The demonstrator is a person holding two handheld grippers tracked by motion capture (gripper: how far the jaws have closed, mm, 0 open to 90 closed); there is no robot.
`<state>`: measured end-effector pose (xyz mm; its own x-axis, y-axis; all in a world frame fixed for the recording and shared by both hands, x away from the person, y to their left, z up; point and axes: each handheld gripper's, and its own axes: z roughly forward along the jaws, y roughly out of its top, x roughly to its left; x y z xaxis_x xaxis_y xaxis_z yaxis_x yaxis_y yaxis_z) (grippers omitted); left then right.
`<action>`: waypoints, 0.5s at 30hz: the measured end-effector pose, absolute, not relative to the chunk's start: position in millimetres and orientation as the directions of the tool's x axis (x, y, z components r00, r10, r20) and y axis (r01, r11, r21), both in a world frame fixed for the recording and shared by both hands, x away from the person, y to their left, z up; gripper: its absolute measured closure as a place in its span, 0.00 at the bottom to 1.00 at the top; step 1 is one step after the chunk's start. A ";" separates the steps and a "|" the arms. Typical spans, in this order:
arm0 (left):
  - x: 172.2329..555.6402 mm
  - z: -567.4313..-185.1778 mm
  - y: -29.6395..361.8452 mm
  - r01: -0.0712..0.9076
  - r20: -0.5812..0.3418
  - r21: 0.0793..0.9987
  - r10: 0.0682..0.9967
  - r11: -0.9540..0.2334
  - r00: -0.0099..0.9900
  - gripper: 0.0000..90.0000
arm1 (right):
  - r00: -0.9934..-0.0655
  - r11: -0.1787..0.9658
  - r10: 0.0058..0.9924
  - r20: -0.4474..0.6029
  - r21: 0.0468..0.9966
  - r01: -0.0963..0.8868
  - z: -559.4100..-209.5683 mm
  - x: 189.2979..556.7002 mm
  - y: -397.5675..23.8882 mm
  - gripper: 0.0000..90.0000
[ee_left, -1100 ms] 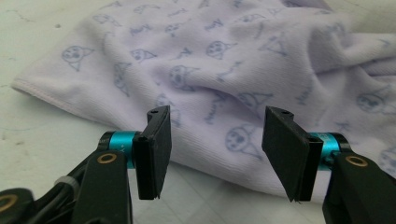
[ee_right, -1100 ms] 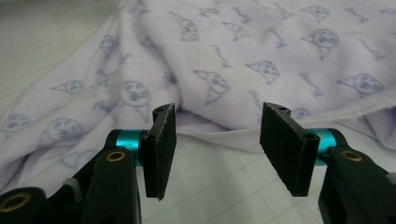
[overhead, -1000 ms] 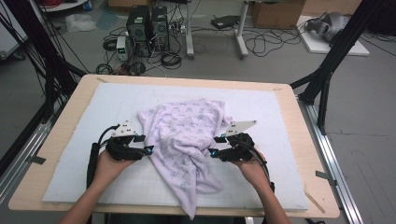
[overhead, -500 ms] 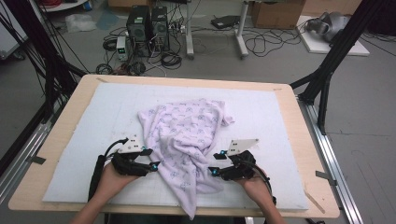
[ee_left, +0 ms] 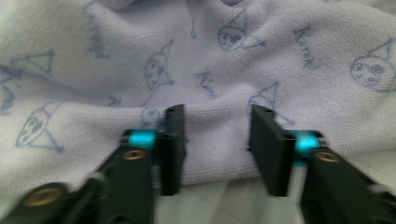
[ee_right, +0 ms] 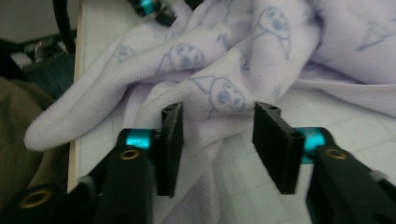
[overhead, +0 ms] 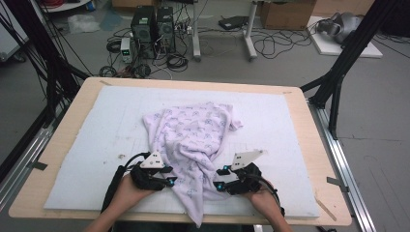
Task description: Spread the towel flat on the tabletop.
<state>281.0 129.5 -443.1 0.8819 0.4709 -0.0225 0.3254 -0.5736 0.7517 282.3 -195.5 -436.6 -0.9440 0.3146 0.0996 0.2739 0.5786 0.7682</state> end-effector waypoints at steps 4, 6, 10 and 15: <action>282.9 -443.4 127.7 0.322 -0.032 0.754 0.458 -0.573 0.888 0.94 | -0.955 0.604 0.278 0.105 0.754 0.258 -439.1 282.9 -185.8 0.81; 283.4 -442.8 127.7 0.321 -0.032 0.751 0.453 -0.578 0.891 0.97 | -0.956 0.605 0.274 0.105 0.754 0.256 -438.6 283.3 -184.6 0.87; 283.7 -440.8 130.0 0.324 -0.033 0.755 0.459 -0.570 0.888 0.98 | -0.956 0.596 0.275 0.106 0.761 0.256 -436.3 283.1 -186.8 0.93; 285.1 -425.6 143.5 0.320 -0.027 0.786 0.487 -0.529 0.873 0.98 | -0.954 0.546 0.282 0.106 0.799 0.250 -425.8 283.3 -193.8 0.96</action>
